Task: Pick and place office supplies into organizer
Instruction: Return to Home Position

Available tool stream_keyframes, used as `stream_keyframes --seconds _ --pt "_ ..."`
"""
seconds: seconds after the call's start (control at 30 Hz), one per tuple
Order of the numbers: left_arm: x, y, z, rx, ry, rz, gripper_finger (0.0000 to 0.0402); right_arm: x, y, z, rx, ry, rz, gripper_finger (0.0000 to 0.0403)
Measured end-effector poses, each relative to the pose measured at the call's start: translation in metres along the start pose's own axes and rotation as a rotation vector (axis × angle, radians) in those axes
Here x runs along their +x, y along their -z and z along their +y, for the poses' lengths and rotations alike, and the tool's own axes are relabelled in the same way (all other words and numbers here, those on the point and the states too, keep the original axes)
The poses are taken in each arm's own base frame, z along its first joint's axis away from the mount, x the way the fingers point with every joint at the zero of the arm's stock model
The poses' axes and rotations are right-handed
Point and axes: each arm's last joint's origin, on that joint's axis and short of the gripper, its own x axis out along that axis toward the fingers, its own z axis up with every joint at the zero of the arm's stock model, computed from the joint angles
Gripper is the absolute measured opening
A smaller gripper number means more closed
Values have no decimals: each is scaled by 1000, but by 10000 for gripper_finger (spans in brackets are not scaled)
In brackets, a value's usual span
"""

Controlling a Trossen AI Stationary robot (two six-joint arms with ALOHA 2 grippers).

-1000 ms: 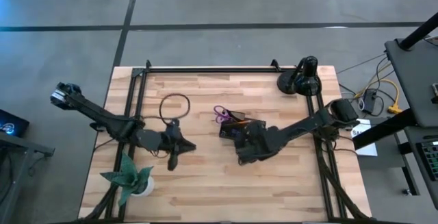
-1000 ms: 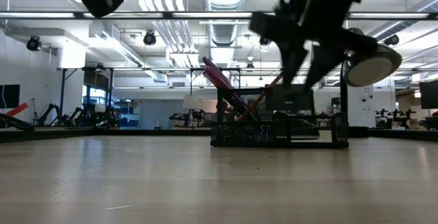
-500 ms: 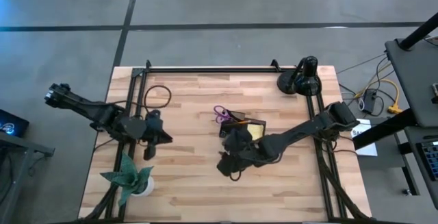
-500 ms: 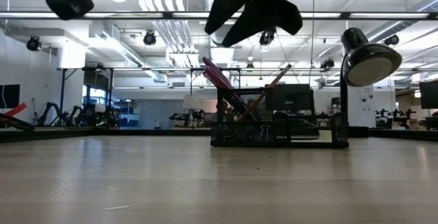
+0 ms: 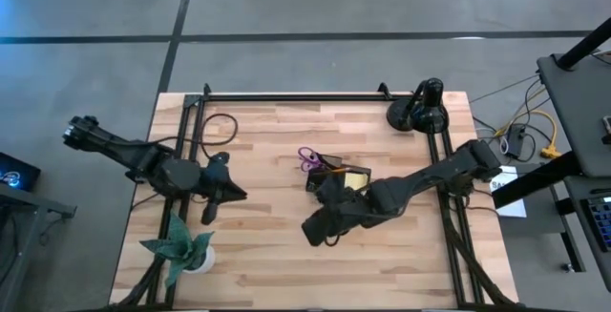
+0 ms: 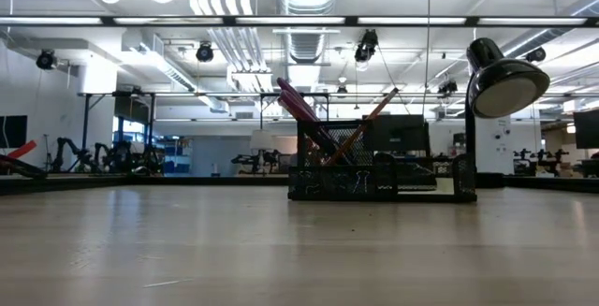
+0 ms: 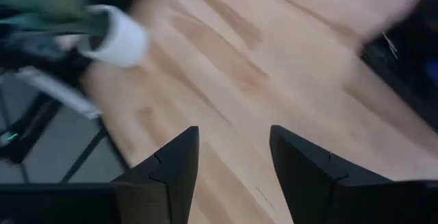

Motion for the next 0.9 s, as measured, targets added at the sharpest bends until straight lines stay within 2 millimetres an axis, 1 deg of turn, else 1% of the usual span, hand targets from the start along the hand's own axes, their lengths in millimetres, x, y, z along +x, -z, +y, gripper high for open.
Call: stream_keyframes --seconds 0.03,0.1,0.13,0.2,0.23,0.27,0.37,0.5,0.57,0.6,0.67,0.73,0.77,0.83,0.9 --pt "-4 -4 -1 56 9 -17 25 -7 -4 6 -30 -31 -10 170" --pt "-11 -9 -1 82 20 -52 25 -22 -11 17 -114 -86 -34 171" --pt "-15 -12 -2 60 28 -69 25 -30 -15 23 -153 -114 -48 171" --pt "-22 -17 -3 -40 66 -96 25 -44 -23 31 -201 -164 -78 170" --pt "-25 -18 -4 -74 95 -96 25 -50 -27 34 -216 -181 -91 169" --pt "-28 -19 -5 -72 141 -86 25 -54 -31 36 -230 -195 -98 168" --pt "-30 -18 -9 1 299 -65 25 -59 -41 32 -241 -201 -119 165" --pt "-22 -10 -4 -21 290 -45 25 -65 -43 11 -219 -209 -155 165" --pt "-14 -2 0 -42 284 -29 25 -70 -39 -6 -200 -233 -169 166" --pt "-9 1 1 -55 314 -42 25 -71 -35 -17 -180 -254 -177 167" --pt "-4 0 -1 -52 459 -147 25 -71 -28 -39 -148 -317 -209 166" --pt "-6 -3 -4 -9 654 -303 25 -73 -22 -56 -150 -430 -283 164" --pt "-8 -4 -5 15 724 -370 25 -76 -20 -64 -157 -498 -327 164" --pt "-6 2 0 29 747 -419 25 -84 -15 -80 -182 -620 -401 165" --pt "-3 12 10 9 688 -405 25 -88 -10 -99 -211 -688 -446 167"
